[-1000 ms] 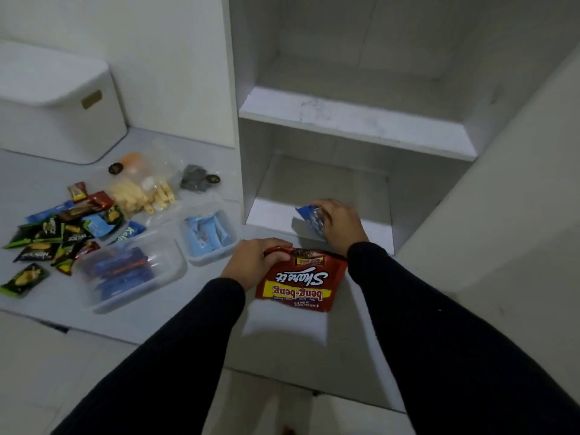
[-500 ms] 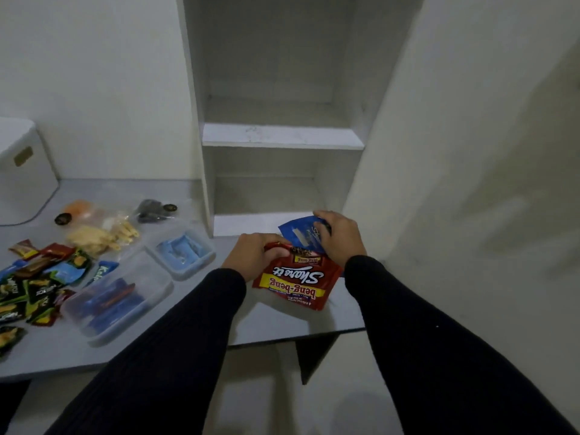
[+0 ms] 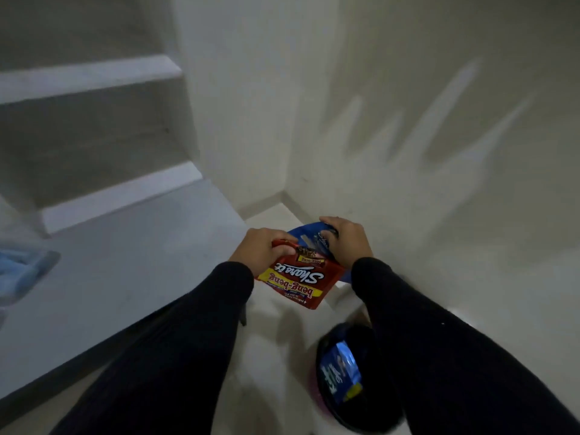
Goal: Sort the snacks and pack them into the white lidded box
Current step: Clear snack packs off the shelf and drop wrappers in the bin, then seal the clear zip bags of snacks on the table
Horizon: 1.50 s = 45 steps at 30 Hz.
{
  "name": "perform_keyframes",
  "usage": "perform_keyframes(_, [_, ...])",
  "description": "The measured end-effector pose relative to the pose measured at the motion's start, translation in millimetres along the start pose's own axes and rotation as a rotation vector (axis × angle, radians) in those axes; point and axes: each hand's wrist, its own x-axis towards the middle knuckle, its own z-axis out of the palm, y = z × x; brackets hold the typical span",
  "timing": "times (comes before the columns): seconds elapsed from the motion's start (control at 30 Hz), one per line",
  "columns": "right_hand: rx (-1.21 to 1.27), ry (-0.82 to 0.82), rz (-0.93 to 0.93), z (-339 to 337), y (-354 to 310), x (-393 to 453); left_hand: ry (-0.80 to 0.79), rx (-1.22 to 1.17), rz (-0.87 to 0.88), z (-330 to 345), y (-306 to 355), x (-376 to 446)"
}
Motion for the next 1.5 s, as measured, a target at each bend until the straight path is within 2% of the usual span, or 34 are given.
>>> perform_keyframes(0.2, [-0.069,-0.073,0.207,-5.9,128.7,-32.6,-0.211,0.076,-0.012,129.6,5.5,35.0])
perform_keyframes(0.37, [-0.005,-0.144,0.372,27.6,240.3,-54.3,-0.365,0.099,-0.042,244.2,-12.7,58.6])
perform_keyframes(0.53, [0.072,-0.200,0.464,68.8,323.1,-73.3,-0.462,0.191,-0.057,335.4,-49.7,72.1])
perform_keyframes(0.63, [0.078,-0.331,0.531,93.5,360.6,-80.5,-0.551,0.231,-0.141,374.3,-70.3,75.4])
perform_keyframes(0.73, [-0.015,-0.560,0.559,110.2,382.0,-84.1,-0.687,0.364,-0.215,396.9,-85.1,75.5])
perform_keyframes(0.8, [-0.102,-0.698,0.557,114.3,384.5,-81.7,-0.754,0.506,-0.236,401.4,-90.1,76.8])
perform_keyframes(0.9, [-0.194,-0.800,0.508,107.5,375.3,-71.5,-0.796,0.628,-0.226,394.5,-85.7,83.7])
perform_keyframes(1.1, [-0.334,-0.808,0.432,74.1,342.8,-39.0,-0.717,0.712,-0.185,355.9,-45.8,99.1])
perform_keyframes(1.3, [-0.433,-0.707,0.303,10.4,266.0,-6.1,-0.551,0.786,-0.167,281.4,13.3,100.7])
perform_keyframes(1.5, [-0.523,-0.524,0.137,-59.5,152.7,28.0,-0.288,0.813,-0.199,168.8,81.6,93.2])
